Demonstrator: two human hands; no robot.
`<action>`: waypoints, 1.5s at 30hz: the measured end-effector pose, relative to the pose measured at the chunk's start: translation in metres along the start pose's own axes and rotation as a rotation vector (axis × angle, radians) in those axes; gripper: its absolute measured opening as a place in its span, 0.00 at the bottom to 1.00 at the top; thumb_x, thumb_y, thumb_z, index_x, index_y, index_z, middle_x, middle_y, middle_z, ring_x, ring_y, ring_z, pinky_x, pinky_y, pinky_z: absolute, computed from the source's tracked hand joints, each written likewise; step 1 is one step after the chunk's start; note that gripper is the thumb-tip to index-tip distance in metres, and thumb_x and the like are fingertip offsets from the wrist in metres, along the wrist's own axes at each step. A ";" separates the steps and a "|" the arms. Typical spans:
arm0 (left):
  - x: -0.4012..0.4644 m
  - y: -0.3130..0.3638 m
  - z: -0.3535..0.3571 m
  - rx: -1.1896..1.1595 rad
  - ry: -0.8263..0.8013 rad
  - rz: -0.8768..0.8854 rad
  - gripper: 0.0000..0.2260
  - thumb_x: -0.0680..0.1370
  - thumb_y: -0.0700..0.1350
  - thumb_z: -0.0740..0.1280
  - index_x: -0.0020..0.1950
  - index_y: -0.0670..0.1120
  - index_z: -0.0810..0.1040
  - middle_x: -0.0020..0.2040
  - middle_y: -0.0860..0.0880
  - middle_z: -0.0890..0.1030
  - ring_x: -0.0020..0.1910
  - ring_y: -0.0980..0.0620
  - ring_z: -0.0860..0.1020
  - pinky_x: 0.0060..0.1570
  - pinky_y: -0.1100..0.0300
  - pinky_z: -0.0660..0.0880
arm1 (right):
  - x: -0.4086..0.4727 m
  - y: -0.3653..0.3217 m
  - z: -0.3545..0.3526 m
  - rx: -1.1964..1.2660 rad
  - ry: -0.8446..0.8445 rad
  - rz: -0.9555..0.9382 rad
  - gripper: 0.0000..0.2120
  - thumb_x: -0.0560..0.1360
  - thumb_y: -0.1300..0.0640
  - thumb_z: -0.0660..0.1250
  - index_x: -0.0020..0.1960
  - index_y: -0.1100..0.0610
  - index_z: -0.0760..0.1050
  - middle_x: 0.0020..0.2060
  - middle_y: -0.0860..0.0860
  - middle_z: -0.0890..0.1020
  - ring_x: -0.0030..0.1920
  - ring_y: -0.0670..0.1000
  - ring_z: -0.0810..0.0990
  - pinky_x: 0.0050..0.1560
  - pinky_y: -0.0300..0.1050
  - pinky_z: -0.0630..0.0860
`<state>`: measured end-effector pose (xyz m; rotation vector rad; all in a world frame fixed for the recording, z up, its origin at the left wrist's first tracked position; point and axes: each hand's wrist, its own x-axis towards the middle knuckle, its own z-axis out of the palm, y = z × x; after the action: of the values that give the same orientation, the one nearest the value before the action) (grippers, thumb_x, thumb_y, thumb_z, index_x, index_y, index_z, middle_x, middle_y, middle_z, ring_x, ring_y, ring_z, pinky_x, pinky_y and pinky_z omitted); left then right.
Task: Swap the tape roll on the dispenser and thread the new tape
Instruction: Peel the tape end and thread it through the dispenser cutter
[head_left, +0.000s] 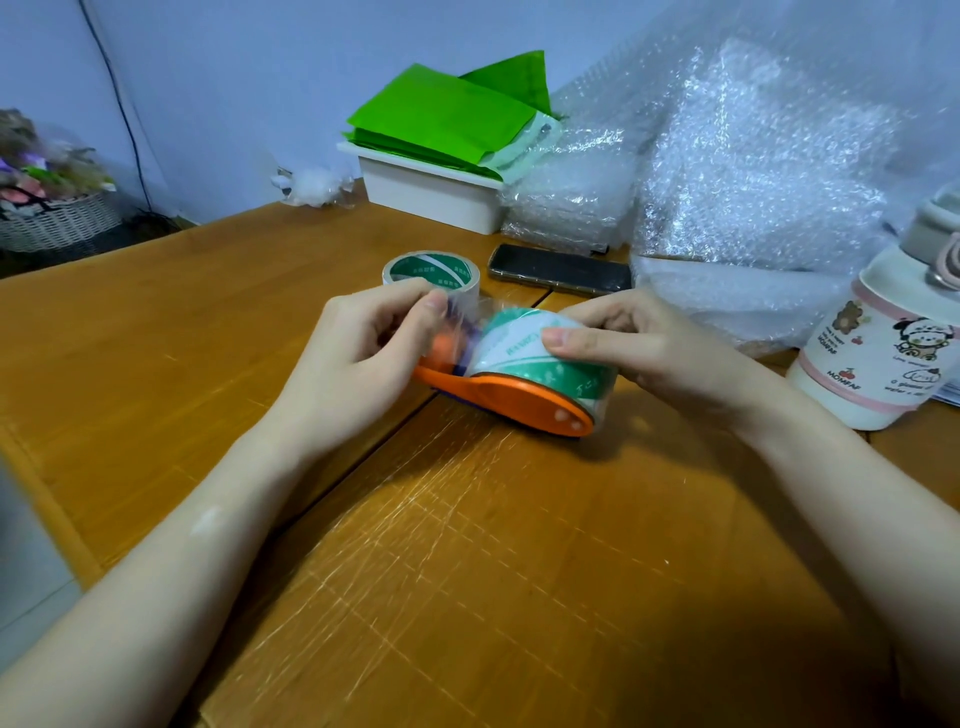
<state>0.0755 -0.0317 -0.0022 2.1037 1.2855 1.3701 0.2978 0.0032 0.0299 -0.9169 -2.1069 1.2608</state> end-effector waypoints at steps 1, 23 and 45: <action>0.000 0.000 0.000 -0.009 -0.007 -0.008 0.17 0.80 0.52 0.55 0.44 0.43 0.78 0.36 0.46 0.78 0.35 0.51 0.74 0.33 0.57 0.69 | 0.001 0.000 0.001 -0.015 0.009 -0.004 0.15 0.71 0.52 0.64 0.47 0.63 0.81 0.44 0.63 0.84 0.41 0.52 0.80 0.40 0.38 0.73; 0.001 0.005 -0.003 -0.198 -0.031 -0.050 0.17 0.81 0.44 0.56 0.32 0.42 0.68 0.28 0.55 0.70 0.29 0.59 0.67 0.30 0.69 0.64 | -0.001 -0.002 -0.008 -0.216 0.148 -0.016 0.20 0.64 0.40 0.70 0.37 0.58 0.83 0.29 0.52 0.84 0.27 0.43 0.77 0.27 0.30 0.67; 0.002 -0.009 -0.009 0.456 0.133 0.145 0.15 0.81 0.55 0.56 0.44 0.50 0.77 0.38 0.54 0.73 0.34 0.54 0.71 0.30 0.58 0.68 | -0.002 -0.004 -0.016 -0.189 0.026 0.051 0.17 0.68 0.49 0.64 0.43 0.62 0.82 0.37 0.55 0.83 0.37 0.47 0.78 0.36 0.38 0.68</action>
<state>0.0634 -0.0274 -0.0025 2.4773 1.6578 1.3976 0.3089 0.0092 0.0404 -1.0678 -2.2230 1.0807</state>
